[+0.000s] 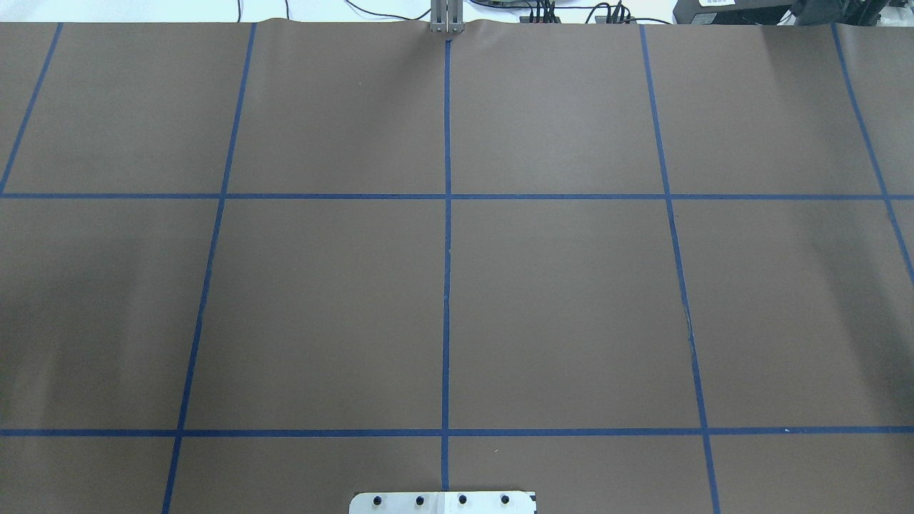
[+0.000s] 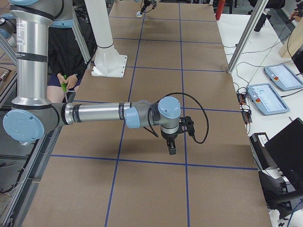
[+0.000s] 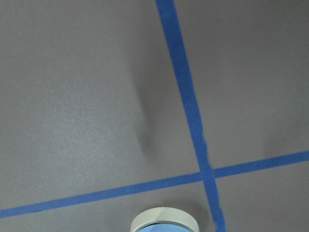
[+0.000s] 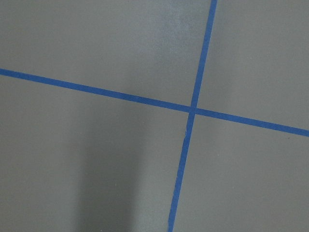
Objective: Place and press bell with both arms
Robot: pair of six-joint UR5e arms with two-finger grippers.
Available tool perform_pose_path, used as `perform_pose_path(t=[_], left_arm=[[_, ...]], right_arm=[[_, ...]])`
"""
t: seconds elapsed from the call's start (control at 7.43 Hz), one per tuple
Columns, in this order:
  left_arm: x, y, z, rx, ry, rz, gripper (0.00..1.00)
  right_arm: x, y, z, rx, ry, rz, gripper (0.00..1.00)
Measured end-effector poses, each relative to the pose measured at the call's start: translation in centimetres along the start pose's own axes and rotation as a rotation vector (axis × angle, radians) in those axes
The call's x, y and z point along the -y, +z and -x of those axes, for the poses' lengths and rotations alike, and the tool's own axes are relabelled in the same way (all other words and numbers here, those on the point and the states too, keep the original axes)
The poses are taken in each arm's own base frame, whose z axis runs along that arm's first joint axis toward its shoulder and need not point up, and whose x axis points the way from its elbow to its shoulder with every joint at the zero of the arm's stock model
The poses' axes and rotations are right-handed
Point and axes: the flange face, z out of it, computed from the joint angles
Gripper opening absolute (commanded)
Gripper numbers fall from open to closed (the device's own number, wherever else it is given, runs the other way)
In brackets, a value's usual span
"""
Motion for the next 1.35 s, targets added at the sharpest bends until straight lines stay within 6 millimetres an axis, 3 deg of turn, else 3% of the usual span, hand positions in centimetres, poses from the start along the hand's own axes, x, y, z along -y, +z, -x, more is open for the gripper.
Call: perform_pose_path(t=[1.35], left_arm=[[-0.2,3.3,-0.6,-0.012,0.031,0.097,1.00]], right_arm=[[0.4,0.0,1.0,0.010,-0.010,0.001,1.00]])
